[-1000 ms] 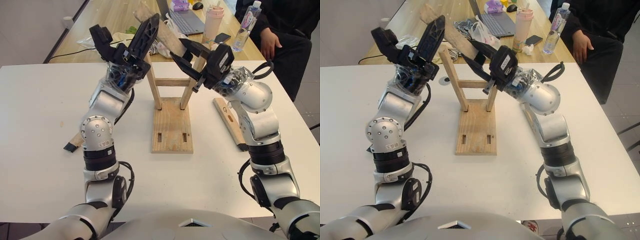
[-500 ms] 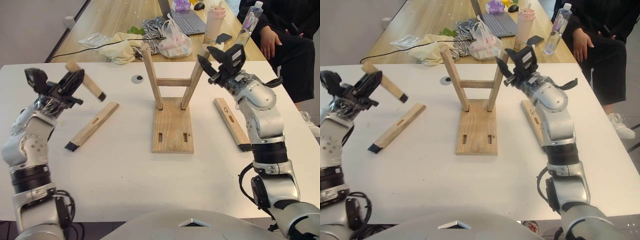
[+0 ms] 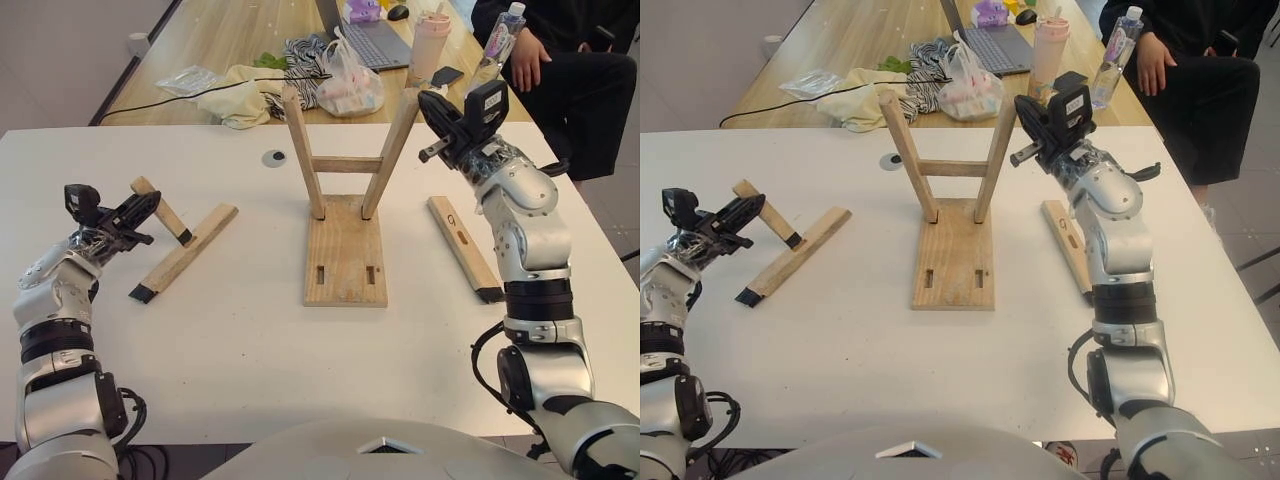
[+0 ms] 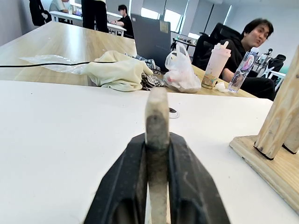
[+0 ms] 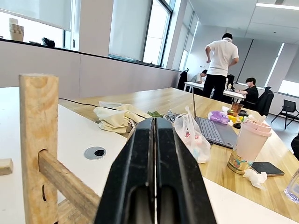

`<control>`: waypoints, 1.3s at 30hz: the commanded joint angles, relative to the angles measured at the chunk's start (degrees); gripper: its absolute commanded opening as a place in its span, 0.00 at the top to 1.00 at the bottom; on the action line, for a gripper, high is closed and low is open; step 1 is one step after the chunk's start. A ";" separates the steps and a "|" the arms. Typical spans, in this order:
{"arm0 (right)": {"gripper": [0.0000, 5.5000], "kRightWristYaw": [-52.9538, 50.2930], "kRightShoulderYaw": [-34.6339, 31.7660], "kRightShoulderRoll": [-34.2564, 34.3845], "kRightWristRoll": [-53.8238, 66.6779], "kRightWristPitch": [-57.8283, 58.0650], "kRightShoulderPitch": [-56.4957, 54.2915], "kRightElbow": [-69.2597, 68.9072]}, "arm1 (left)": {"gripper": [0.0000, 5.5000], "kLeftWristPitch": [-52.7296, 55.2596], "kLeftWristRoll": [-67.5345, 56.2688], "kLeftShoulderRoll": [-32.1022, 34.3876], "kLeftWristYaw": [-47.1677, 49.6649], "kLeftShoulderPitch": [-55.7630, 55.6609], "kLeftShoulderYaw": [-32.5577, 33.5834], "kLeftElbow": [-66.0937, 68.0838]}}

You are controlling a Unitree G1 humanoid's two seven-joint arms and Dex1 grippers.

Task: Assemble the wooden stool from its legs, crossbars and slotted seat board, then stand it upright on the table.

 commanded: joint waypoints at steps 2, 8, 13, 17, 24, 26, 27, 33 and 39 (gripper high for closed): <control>1.00 0.45 0.38 -0.42 -1.04 -0.40 0.15 1.10 | 0.93 -1.18 2.55 -0.73 0.13 1.56 -0.90 2.56; 1.00 0.48 0.11 -0.34 -1.00 -1.44 -0.59 3.12 | 0.93 -3.36 -0.26 -2.16 -3.79 5.35 0.14 -5.57; 1.00 0.28 0.18 -0.50 -1.14 -1.62 0.44 2.78 | 0.93 -6.47 3.17 -3.33 -2.52 5.34 -1.90 -2.93; 1.00 0.58 0.00 -0.54 -1.31 -1.58 0.38 3.00 | 0.93 -7.58 3.22 -4.14 -2.14 5.92 -1.99 -1.53; 1.00 0.74 0.15 -0.43 -1.69 -2.06 0.28 3.65 | 0.93 -5.18 0.39 -3.94 -2.38 4.78 -0.49 -6.59; 1.00 0.78 0.20 -0.31 -1.82 -2.48 0.03 4.19 | 0.93 -4.86 0.43 -4.06 -2.30 4.49 -0.46 -6.58; 1.00 0.80 0.20 -0.27 -1.88 -2.69 -0.13 4.47 | 0.93 -4.86 0.55 -4.16 -2.27 4.41 -0.51 -6.35; 1.00 1.08 -0.22 -0.33 -2.13 -3.39 -1.36 5.77 | 0.93 -5.19 0.68 -4.60 -1.97 4.62 -0.44 -5.78; 1.00 1.31 -0.42 -0.41 -2.36 -3.63 -1.46 6.19 | 0.93 -4.06 -0.29 -4.28 -2.11 4.47 0.28 -6.84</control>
